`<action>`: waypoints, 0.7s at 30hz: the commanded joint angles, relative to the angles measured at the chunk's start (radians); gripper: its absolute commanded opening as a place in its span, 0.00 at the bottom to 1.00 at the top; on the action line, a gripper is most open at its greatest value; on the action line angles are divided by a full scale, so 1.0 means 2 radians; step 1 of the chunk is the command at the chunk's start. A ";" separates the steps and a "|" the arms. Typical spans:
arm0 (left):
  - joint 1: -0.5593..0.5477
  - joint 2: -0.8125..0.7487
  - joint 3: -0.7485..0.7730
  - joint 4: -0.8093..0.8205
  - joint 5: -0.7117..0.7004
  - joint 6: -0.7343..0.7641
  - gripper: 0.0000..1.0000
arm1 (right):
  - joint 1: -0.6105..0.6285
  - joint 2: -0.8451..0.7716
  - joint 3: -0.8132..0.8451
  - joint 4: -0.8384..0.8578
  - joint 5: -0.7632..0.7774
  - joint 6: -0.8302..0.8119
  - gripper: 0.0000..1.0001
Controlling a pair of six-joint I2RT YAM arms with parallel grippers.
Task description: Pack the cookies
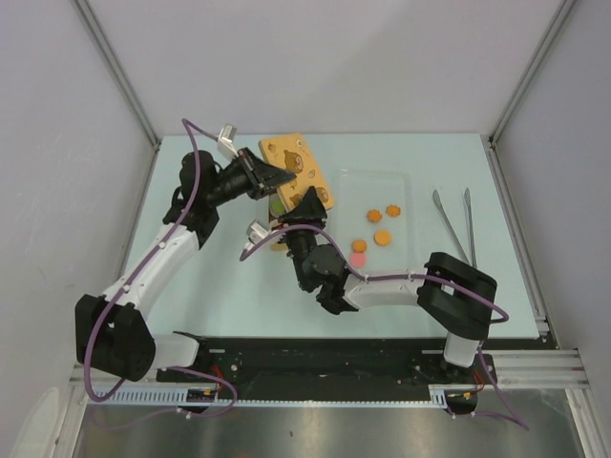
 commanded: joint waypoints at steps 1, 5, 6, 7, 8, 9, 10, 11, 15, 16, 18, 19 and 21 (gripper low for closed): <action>0.020 0.002 0.024 0.004 -0.003 0.037 0.13 | 0.008 -0.047 -0.012 0.003 0.014 0.030 0.51; 0.033 0.022 0.044 0.009 0.006 0.038 0.13 | 0.022 -0.059 -0.023 -0.032 0.014 0.079 0.70; 0.035 0.027 0.049 0.009 0.010 0.040 0.12 | 0.024 -0.063 -0.024 -0.064 0.014 0.094 0.71; 0.037 0.033 0.056 0.009 0.013 0.044 0.12 | 0.025 -0.067 -0.024 -0.085 0.014 0.111 0.73; 0.042 0.039 0.061 0.008 0.018 0.047 0.12 | 0.029 -0.075 -0.024 -0.107 0.013 0.156 0.74; 0.044 0.049 0.065 0.007 0.020 0.050 0.12 | 0.029 -0.089 -0.024 -0.164 0.008 0.183 0.74; 0.047 0.054 0.072 0.008 0.026 0.058 0.12 | 0.029 -0.099 -0.024 -0.194 0.004 0.213 0.75; 0.053 0.059 0.078 0.007 0.028 0.063 0.12 | 0.028 -0.107 -0.024 -0.224 -0.009 0.240 0.75; 0.066 0.098 0.105 -0.009 0.050 0.087 0.10 | 0.016 -0.154 -0.021 -0.368 -0.056 0.384 0.75; 0.068 0.103 0.107 -0.012 0.053 0.097 0.10 | 0.012 -0.162 -0.017 -0.387 -0.066 0.402 0.75; 0.071 0.108 0.107 -0.021 0.061 0.109 0.10 | -0.010 -0.176 -0.008 -0.441 -0.096 0.440 0.75; 0.072 0.113 0.107 -0.025 0.064 0.122 0.10 | -0.022 -0.189 0.006 -0.459 -0.106 0.477 0.75; 0.073 0.118 0.108 -0.040 0.073 0.137 0.11 | -0.046 -0.201 0.022 -0.513 -0.144 0.513 0.75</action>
